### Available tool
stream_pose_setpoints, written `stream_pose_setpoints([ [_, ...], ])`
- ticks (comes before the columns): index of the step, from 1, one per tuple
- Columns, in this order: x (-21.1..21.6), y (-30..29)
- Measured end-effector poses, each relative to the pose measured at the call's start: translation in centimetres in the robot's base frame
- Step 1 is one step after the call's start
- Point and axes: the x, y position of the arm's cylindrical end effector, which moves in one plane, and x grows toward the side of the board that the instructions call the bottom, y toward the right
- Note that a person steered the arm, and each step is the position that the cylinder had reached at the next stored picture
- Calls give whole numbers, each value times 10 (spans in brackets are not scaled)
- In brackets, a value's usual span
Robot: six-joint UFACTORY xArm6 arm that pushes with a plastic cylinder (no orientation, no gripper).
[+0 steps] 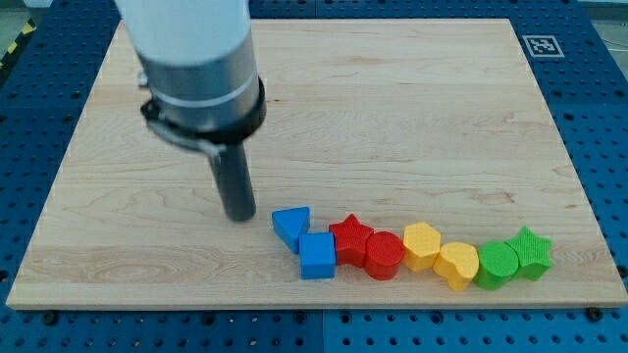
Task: Move the blue triangle to left of blue cube
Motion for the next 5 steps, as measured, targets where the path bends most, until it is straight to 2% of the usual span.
stream_pose_setpoints([
  [1, -28, 31],
  [2, -27, 70],
  [5, 6, 82],
])
